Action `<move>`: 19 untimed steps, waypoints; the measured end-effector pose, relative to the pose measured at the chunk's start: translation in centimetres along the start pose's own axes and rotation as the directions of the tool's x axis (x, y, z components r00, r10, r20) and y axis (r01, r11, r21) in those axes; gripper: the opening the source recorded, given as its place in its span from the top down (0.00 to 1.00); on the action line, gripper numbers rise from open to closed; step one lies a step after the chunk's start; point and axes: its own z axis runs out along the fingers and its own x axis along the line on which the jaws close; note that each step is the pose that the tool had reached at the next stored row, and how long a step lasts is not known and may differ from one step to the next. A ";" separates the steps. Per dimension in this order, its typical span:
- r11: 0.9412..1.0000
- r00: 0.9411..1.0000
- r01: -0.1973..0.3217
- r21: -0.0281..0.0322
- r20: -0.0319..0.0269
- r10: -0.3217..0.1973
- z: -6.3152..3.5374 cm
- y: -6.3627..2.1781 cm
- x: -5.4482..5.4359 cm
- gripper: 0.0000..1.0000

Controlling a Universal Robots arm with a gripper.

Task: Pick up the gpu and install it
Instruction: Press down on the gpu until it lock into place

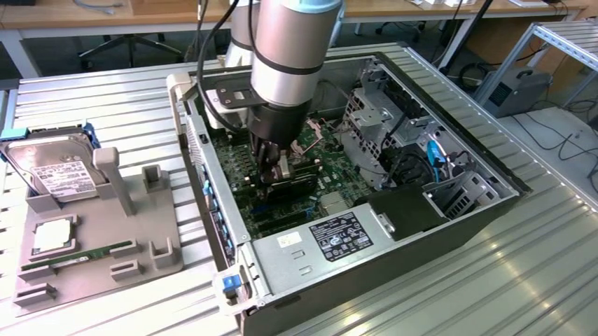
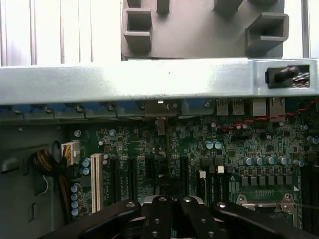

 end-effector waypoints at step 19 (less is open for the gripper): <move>1.000 1.000 0.001 -0.014 -0.001 -0.001 -0.91 -2.96 -0.1 0.89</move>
